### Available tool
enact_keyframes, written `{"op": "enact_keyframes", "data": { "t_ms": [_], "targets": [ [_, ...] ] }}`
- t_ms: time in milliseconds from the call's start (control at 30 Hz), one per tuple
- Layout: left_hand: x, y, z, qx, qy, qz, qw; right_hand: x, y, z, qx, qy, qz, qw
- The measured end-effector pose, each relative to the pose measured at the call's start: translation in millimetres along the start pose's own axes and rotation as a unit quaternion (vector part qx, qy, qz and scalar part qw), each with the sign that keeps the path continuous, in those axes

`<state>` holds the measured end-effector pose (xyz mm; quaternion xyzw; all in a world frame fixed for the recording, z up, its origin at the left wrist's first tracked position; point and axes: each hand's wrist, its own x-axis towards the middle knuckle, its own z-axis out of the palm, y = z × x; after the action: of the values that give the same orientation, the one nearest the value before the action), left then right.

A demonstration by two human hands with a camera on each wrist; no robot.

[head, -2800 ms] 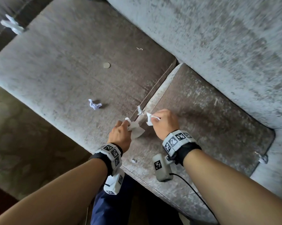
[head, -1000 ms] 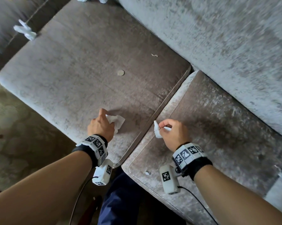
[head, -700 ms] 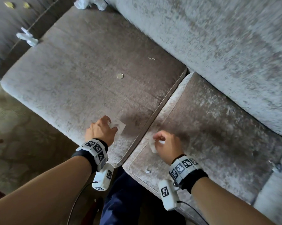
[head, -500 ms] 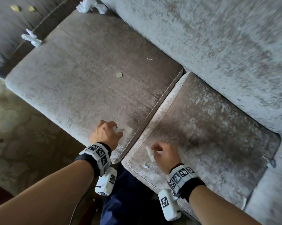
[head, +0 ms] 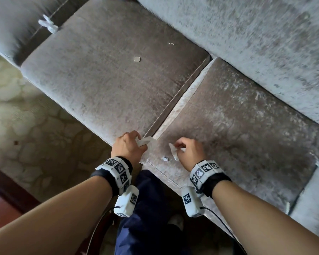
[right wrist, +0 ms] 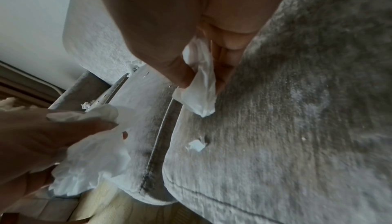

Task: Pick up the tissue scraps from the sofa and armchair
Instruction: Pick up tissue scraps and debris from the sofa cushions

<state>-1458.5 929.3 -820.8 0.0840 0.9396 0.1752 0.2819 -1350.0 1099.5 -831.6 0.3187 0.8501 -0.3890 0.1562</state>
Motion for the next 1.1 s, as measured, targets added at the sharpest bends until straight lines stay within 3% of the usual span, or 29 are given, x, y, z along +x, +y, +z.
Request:
{"op": "enact_keyframes", "data": {
  "t_ms": [200, 400, 667, 867, 1100],
  "targets": [
    [-23, -2, 19, -0.026, 0.023, -0.016, 0.999, -17, 16, 20, -0.018, -0.014, -0.018, 1.000],
    [-37, -23, 33, -0.029, 0.033, -0.030, 0.999, -22, 13, 50, -0.036, -0.038, -0.085, 0.995],
    [-41, -31, 37, -0.029, 0.045, -0.031, 0.998, -13, 14, 71, -0.179, -0.030, -0.127, 0.975],
    [-41, -19, 40, -0.025, 0.034, -0.020, 0.999, -14, 12, 62, -0.157, -0.003, -0.073, 0.985],
    [-44, 40, 43, 0.002, -0.039, 0.037, 0.999, -30, 46, -9, -0.040, 0.060, 0.011, 0.997]
  ]
}}
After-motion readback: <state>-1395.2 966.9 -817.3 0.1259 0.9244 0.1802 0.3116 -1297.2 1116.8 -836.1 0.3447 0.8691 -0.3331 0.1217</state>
